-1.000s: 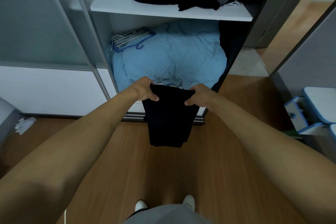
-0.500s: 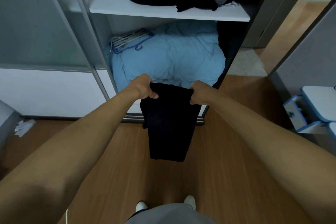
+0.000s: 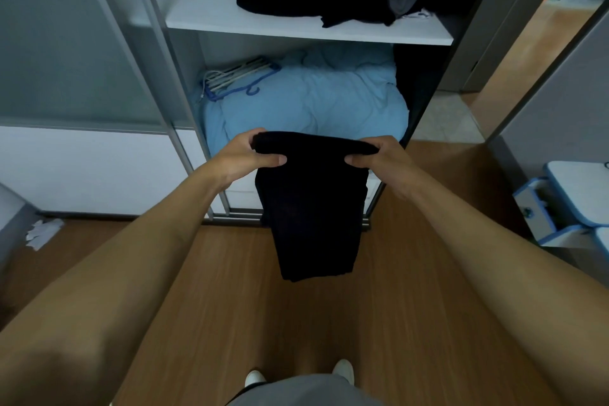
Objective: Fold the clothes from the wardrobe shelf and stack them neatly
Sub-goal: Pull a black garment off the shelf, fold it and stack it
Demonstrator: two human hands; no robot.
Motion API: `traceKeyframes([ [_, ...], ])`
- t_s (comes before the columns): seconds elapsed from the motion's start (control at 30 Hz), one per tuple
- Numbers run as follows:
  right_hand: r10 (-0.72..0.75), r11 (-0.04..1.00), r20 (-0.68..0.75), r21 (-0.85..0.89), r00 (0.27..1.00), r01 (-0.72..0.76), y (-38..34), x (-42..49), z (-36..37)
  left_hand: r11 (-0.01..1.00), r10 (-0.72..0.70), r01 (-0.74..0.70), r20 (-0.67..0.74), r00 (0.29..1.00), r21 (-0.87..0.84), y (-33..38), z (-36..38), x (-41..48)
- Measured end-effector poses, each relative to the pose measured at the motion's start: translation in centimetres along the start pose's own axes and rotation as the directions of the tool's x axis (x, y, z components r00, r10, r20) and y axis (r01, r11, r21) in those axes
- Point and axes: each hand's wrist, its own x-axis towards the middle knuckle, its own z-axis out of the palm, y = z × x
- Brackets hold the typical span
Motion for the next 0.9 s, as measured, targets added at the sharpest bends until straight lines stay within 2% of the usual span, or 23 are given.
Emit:
traceKeyframes([
  [0.07, 0.0, 0.997, -0.004, 0.072, 1.0, 0.001, -0.4, 0.1, 0.0, 0.998, -0.022, 0.02, -0.026, 0.999, -0.067, -0.7, 0.6, -0.3],
  [0.17, -0.024, 0.97, -0.01, 0.243, 1.0, 0.025, -0.9, -0.1, 0.0, 0.998, -0.006, 0.006, -0.002, 1.0, -0.066, -1.0, 2.0, -0.5],
  [0.3, -0.037, 0.854, -0.168, 0.506, 0.985, 0.119, -1.3, -0.2, -0.4, 0.988, 0.097, -0.111, -0.132, 0.986, -0.103, 1.3, 4.1, 0.2],
  [0.37, -0.049, 0.813, -0.197, 0.561, 0.979, 0.153, -0.2, -0.7, -1.0, 0.982, 0.137, -0.152, -0.135, 0.981, -0.116, 2.6, 5.0, 0.8],
  [0.5, 0.02, 0.911, -0.052, 0.412, 0.998, 0.003, 3.9, -2.9, -0.9, 0.977, 0.189, -0.195, -0.07, 0.979, -0.091, 3.7, 5.7, 1.4],
  [0.57, 0.041, 0.914, -0.029, 0.404, 0.999, -0.026, 5.1, -3.3, 0.0, 0.976, 0.198, -0.202, -0.055, 0.979, -0.082, 3.6, 5.7, 1.4],
  [0.73, 0.061, 0.786, 0.033, 0.614, 0.998, -0.069, 2.8, -2.5, 2.1, 0.965, 0.18, -0.211, -0.191, 0.965, -0.155, 3.7, 3.3, 1.1],
  [0.9, 0.14, 0.699, 0.141, 0.687, 0.98, -0.199, 0.1, -1.4, 2.8, 0.977, 0.088, -0.152, -0.366, 0.926, -0.15, 2.0, 2.3, 0.7],
])
